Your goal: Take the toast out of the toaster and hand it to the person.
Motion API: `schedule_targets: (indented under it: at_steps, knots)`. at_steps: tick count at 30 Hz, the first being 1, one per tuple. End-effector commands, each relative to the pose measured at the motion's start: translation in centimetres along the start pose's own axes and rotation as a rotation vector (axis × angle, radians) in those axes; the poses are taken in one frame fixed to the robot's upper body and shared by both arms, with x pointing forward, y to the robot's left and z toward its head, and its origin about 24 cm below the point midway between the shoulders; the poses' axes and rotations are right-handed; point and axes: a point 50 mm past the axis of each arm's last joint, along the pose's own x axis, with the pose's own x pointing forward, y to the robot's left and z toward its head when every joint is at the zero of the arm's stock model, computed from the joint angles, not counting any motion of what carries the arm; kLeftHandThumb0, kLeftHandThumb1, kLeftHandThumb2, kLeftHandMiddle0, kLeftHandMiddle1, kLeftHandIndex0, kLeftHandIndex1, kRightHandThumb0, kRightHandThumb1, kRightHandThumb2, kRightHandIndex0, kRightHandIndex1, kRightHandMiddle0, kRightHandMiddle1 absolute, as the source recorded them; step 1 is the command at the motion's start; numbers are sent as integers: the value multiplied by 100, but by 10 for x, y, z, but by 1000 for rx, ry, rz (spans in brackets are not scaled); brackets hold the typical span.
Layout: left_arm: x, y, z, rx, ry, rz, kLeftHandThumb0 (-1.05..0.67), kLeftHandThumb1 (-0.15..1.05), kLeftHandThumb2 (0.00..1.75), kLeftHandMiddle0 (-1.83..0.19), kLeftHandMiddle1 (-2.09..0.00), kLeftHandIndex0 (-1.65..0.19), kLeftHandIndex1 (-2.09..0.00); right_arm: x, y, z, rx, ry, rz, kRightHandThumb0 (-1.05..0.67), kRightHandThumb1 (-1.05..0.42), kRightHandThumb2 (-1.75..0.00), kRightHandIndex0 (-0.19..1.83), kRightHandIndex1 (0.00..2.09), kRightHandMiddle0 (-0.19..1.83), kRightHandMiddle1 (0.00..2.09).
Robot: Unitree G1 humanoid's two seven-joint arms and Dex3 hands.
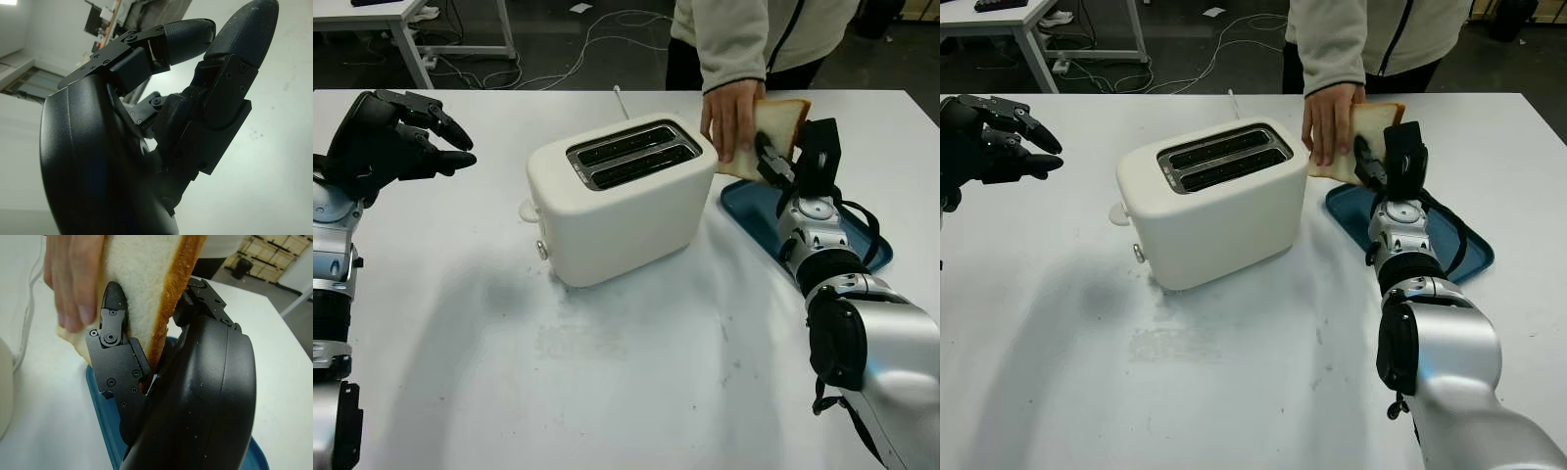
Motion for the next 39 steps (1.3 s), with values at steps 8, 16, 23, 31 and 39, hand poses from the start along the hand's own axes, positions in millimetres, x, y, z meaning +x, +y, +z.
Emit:
schedule_targets:
  at_steps: [8, 16, 23, 31, 39]
  knots:
    - [-1, 0, 1, 8, -5, 3, -105, 72, 0, -126, -78, -111, -83, 0, -1, 3, -29, -45, 0, -24, -92, -43, 89, 175, 64, 175]
    - [-1, -1, -1, 2, -5, 5, -105, 72, 0, -126, -78, -111, -83, -1, 0, 3, -52, -65, 5, -25, -92, -42, 88, 175, 63, 175]
    - [-1, -1, -2, -5, -4, 6, -105, 72, 0, -126, -78, -112, -83, -3, 1, 2, -82, -96, 18, -35, -92, -33, 80, 175, 57, 168]
    - [-2, -1, -1, -11, -1, 3, -105, 72, 0, -127, -78, -112, -83, -4, -1, 11, -292, -191, 241, -102, -92, -11, 1, 2, 1, 1]
    - [-4, -2, -4, -29, 10, 9, -105, 70, 0, -129, -76, -114, -80, -8, -20, 18, -226, -300, 235, -104, -91, -2, 0, 0, 0, 0]
